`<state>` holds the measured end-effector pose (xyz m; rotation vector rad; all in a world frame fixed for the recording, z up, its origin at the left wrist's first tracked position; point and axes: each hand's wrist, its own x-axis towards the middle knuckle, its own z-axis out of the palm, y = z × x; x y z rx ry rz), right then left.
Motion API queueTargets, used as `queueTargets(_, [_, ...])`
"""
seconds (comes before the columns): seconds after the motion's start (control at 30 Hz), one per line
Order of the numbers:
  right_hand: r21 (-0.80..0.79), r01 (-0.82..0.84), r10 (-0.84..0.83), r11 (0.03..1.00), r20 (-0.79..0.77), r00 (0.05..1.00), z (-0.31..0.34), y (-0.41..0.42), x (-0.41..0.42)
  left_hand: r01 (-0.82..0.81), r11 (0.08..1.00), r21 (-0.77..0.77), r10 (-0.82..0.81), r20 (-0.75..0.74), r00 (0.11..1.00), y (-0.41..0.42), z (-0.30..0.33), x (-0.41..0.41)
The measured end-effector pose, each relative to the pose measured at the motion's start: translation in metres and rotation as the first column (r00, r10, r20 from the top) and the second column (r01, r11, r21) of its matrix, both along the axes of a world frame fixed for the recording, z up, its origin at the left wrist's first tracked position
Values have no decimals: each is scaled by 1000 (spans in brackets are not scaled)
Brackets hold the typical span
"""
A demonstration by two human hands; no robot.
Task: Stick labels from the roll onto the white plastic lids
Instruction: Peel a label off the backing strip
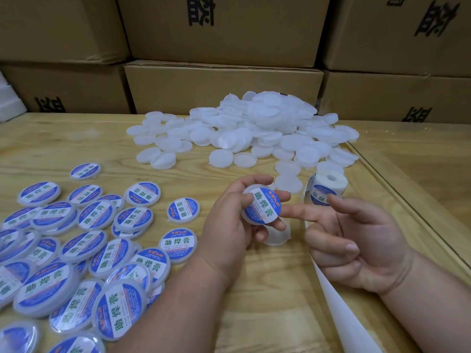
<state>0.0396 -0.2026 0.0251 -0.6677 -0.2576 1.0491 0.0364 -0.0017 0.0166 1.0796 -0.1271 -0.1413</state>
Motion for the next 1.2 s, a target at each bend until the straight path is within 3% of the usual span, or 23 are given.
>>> queueTargets(0.6, [7,9,-9,1000,40,999,-3,-1,0,-38,998,41,36,51,998,2,-5,0])
queueTargets(0.93, [136,44,-53,990,63,997,-4,-7,2,-195,970,149,184,82,980,2,-10,3])
queueTargets(1.2, [258,194,-216,946,62,974,-10,-13,9,-257,964,71,263,-97,960,4,-1,4])
